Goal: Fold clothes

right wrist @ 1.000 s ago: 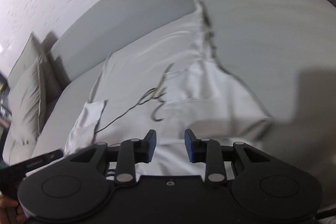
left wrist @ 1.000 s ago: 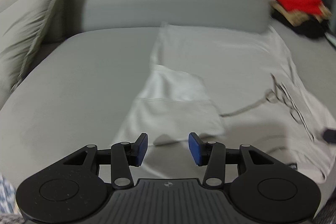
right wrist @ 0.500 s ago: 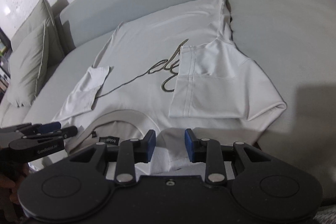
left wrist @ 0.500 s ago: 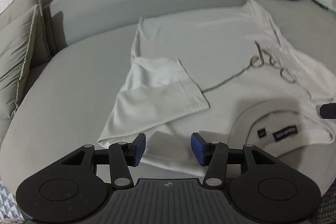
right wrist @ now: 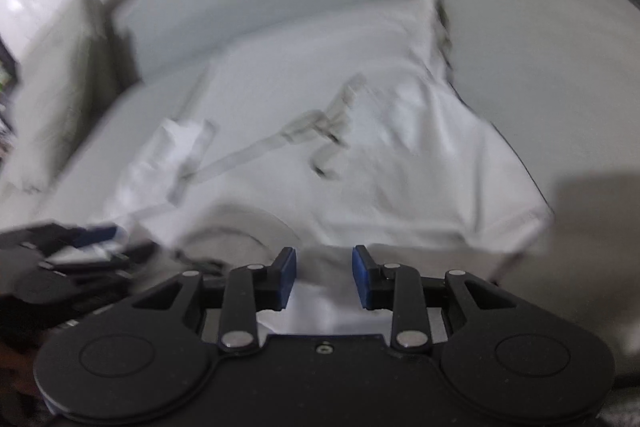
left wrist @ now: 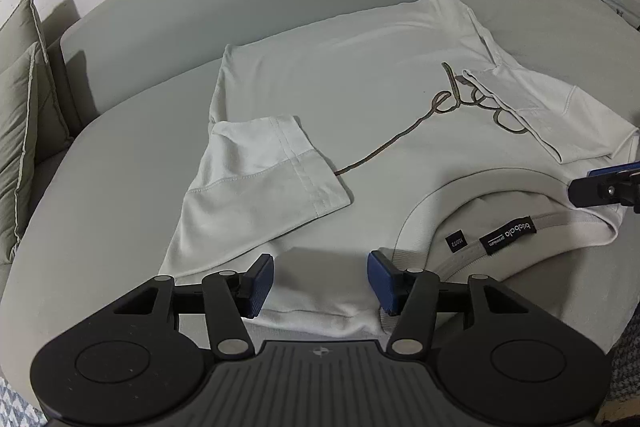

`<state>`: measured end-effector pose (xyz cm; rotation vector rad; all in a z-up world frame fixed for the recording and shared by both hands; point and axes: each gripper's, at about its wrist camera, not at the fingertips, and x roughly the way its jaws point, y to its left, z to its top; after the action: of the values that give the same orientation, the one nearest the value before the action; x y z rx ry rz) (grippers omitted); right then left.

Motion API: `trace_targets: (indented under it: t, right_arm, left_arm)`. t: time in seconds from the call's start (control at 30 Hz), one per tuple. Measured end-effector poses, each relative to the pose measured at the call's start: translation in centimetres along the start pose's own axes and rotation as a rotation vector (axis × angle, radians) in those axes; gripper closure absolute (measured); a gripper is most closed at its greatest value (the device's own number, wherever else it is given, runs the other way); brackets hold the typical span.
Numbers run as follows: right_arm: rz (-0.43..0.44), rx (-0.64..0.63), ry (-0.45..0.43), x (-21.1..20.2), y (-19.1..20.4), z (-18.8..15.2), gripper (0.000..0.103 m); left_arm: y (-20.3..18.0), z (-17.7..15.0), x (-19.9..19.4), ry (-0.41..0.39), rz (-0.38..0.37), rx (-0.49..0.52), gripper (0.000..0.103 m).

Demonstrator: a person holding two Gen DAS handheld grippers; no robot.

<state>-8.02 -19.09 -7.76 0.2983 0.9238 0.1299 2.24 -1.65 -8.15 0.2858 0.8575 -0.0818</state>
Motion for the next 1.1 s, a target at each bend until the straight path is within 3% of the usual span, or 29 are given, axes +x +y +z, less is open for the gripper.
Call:
trace_targets:
  t: [0.2,0.37,0.57,0.73,1.1]
  right_arm:
    - [-0.028,-0.021,0.007,-0.7,0.1,-0.9,0.073]
    - [-0.019,0.046,0.012,-2.0,-0.5,-2.0,0.071]
    - [0.089,0.221,-0.041,-3.7,-2.3,-2.5,0.070]
    - [0.062,0.221,-0.137,-4.3,-2.4,-1.6,0.070]
    - [0.015,0.240,-0.153,-3.2,-2.6,-0.7,0.070]
  left_arm:
    - [0.3,-0.7,-0.9,0.002,-0.006,0.002,0.050]
    - [0.5,-1.4,-1.9,0.012,0.002,-0.014,0.050]
    - [2.2,-2.0,-4.1,-0.032,-0.020,-0.136,0.051]
    - [4.1,-1.3,-4.0,-0.074,-0.027,-0.262,0.050]
    - [2.6,-0.2,-3.0,-0.076,-0.037,-0.207,0.049]
